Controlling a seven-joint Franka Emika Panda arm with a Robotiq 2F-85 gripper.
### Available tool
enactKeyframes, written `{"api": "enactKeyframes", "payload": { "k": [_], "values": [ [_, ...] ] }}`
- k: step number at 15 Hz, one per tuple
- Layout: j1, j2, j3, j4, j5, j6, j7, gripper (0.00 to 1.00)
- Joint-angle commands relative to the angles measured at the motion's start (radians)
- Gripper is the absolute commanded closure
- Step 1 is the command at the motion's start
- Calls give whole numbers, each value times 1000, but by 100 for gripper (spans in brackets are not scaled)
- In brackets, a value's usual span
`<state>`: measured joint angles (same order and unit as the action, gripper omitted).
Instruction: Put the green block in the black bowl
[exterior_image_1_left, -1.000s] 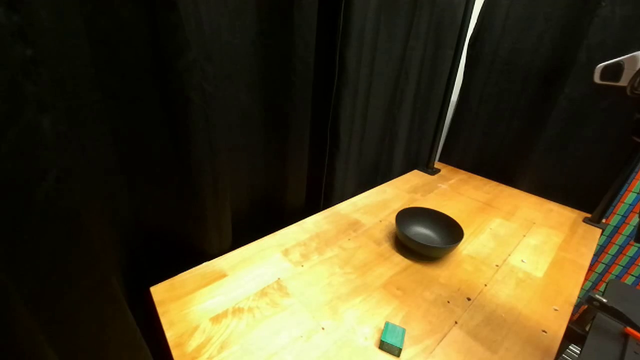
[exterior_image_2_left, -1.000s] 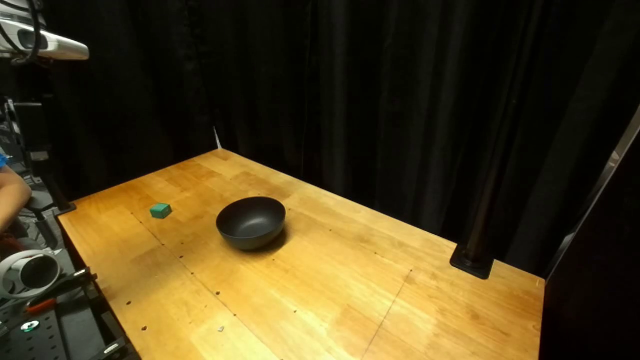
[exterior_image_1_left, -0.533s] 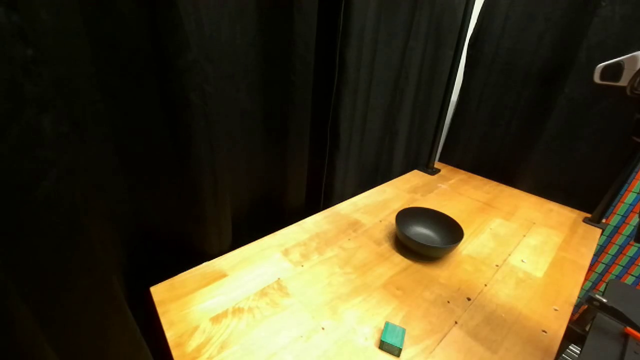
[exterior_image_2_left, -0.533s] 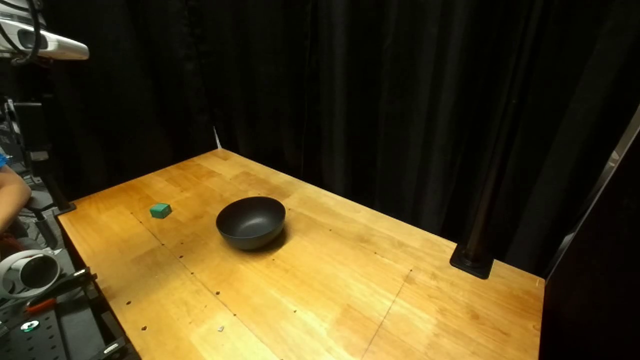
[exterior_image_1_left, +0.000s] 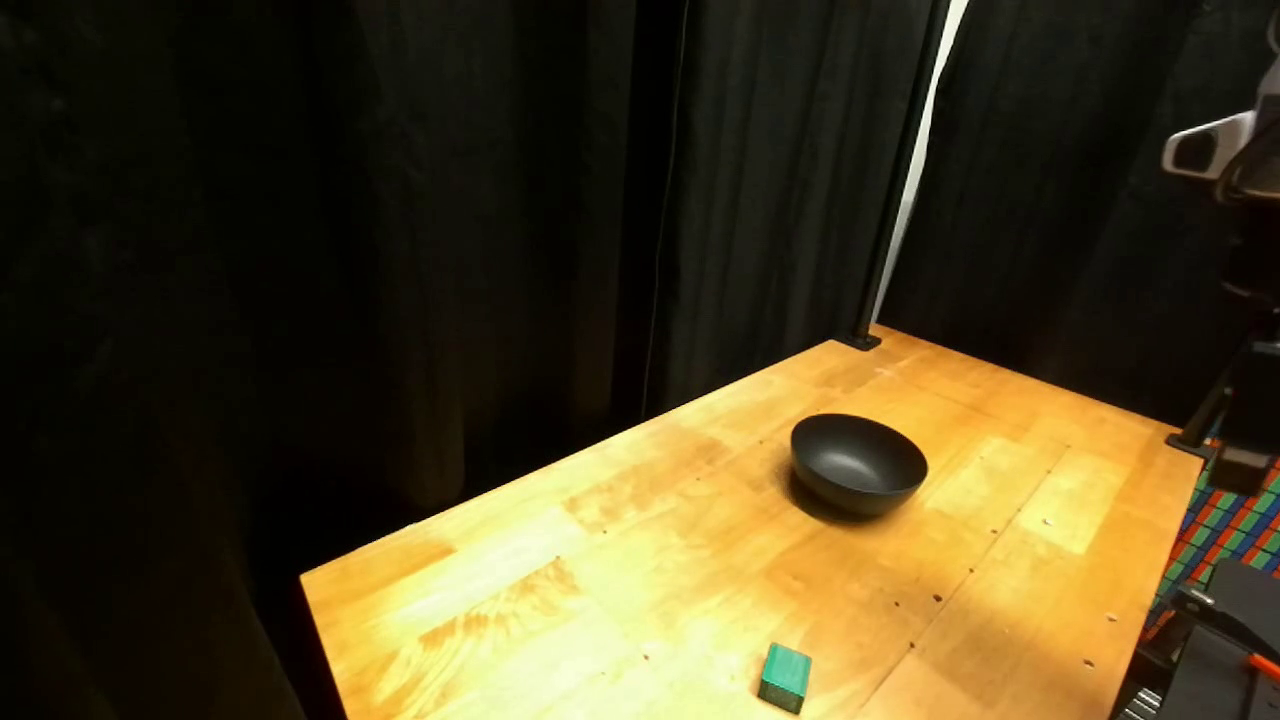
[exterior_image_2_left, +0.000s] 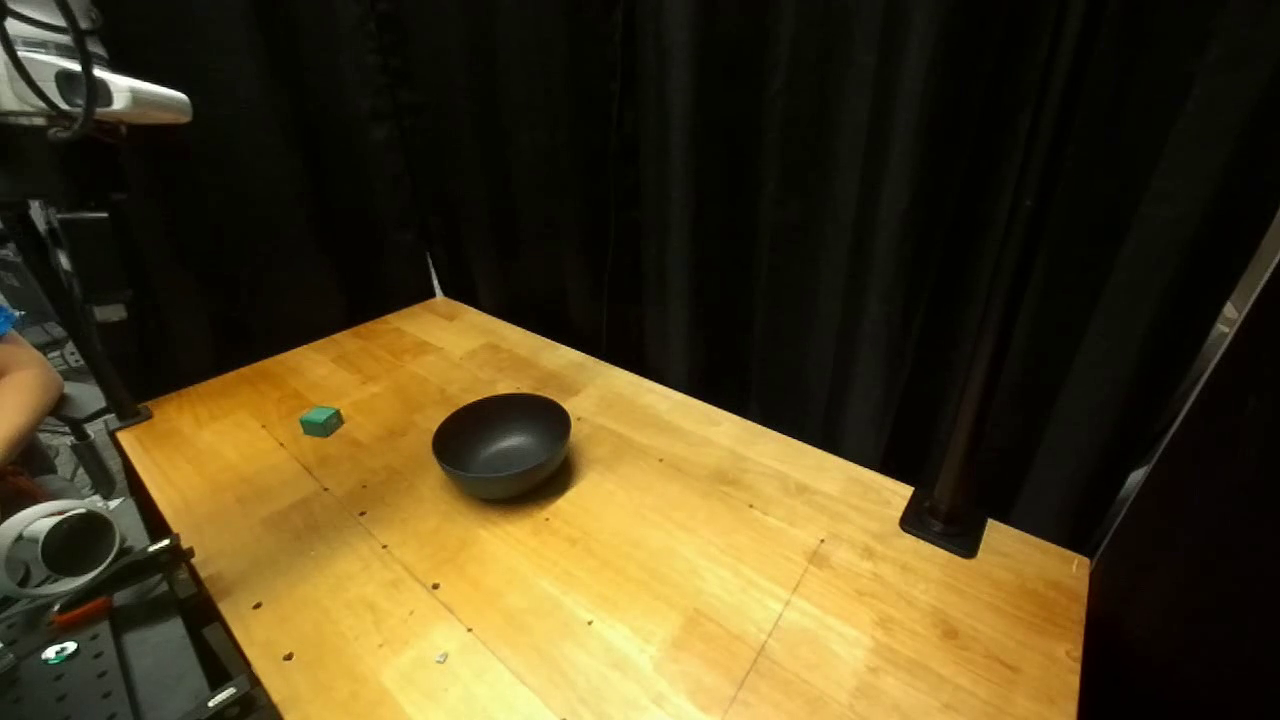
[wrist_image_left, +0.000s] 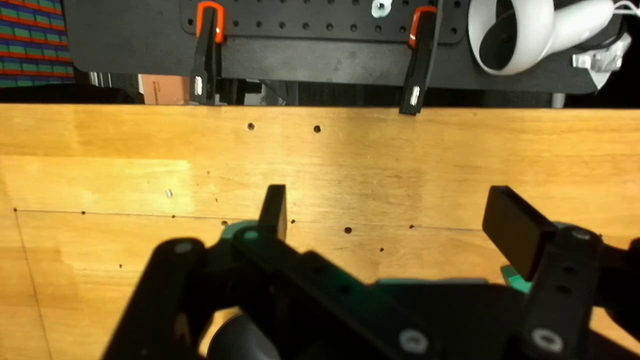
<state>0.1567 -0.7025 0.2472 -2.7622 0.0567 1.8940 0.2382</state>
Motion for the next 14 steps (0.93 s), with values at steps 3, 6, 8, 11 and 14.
{"api": "enactKeyframes", "payload": {
  "k": [3, 6, 8, 11, 14],
  "values": [
    [30, 246, 96, 35, 47, 273, 138, 0],
    [49, 404, 152, 65, 41, 418, 215, 0],
    [64, 515, 183, 93, 24, 512, 258, 0],
    [78, 666, 216, 150, -63, 635, 340, 0],
    [103, 786, 188, 216, -237, 697, 464, 0]
  ]
}}
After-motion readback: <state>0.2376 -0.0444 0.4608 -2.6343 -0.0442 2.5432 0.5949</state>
